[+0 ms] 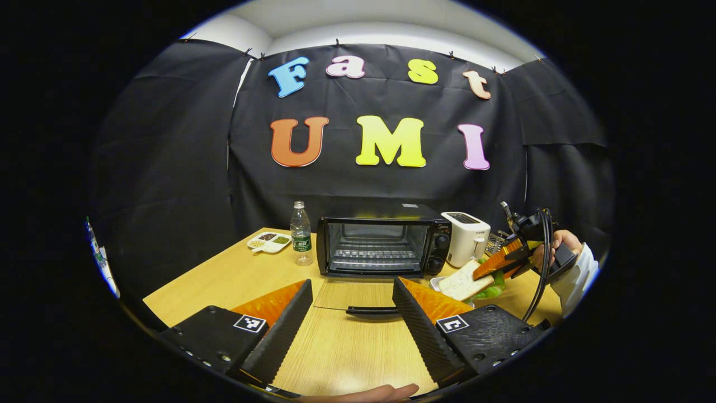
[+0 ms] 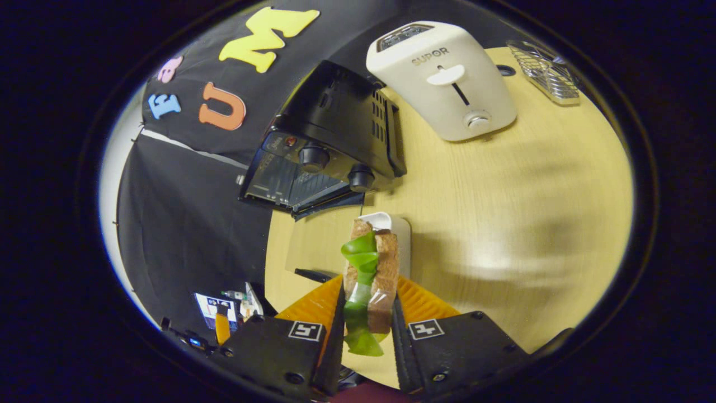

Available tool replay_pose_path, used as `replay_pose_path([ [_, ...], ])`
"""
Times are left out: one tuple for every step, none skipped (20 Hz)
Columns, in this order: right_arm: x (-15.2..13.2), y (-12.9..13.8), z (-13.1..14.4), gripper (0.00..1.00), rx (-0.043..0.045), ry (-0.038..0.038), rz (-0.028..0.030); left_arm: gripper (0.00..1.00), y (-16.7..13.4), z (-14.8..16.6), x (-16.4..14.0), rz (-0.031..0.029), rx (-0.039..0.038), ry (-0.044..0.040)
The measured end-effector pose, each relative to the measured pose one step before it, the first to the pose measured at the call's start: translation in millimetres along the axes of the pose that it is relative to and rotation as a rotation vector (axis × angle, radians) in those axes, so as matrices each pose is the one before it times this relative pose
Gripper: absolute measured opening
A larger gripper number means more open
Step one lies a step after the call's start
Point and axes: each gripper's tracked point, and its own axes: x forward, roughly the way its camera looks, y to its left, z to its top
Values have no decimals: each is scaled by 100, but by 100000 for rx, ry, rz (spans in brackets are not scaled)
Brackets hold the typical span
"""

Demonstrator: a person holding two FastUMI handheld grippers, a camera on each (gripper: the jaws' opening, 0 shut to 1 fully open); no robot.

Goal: Open the electric oven with the left hand, put the food in, and close the electric oven.

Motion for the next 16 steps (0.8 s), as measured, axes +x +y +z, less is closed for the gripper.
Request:
replay_pose_path([
  [-533,554,-379,42,-807,-2167,-104,95,52,-133,25,-677,-330,-181],
  [-343,675,-350,42,-1083,-2550,135,95,8,-33,21,-761,-254,-548],
  [-330,800,-585,42,-1153,-2492,361,95,23,-181,0,-950,-449,-322],
  [-167,918,-644,42,-216,-2178,978,95,191,-121,163,-793,-725,-264],
  [-71,1069,-905,42,-96,-1738,1475,95,187,-83,51,-649,-781,25],
  [129,931,-838,42,298,-1694,1764,95,220,-147,84,-552,-662,68],
  [316,838,-897,42,236,-1655,1514,95,140,21,4,-514,-437,-72],
  [473,600,-820,42,484,-1395,833,86,220,80,114,-585,166,-225],
  [501,522,-759,42,1058,-1889,645,95,240,136,-65,-1000,1267,-441],
  [717,623,-365,42,1951,-3484,1031,95,576,236,-158,478,1475,-878],
  [749,566,-419,42,1675,-2702,1100,95,780,208,-76,1284,790,-173],
  [967,672,-342,42,1906,-2554,1584,95,731,10,-122,647,244,-229],
  [945,860,-211,42,1981,-3233,2100,95,602,176,-146,368,-421,-654],
  [1156,795,-68,42,1747,-4021,2261,95,259,76,-250,-173,-642,-292],
  [1062,616,-185,42,1560,-3411,1277,95,220,36,-71,-366,-294,607],
  [1226,418,-63,42,1843,-3645,495,95,275,-126,-153,-362,529,521],
])
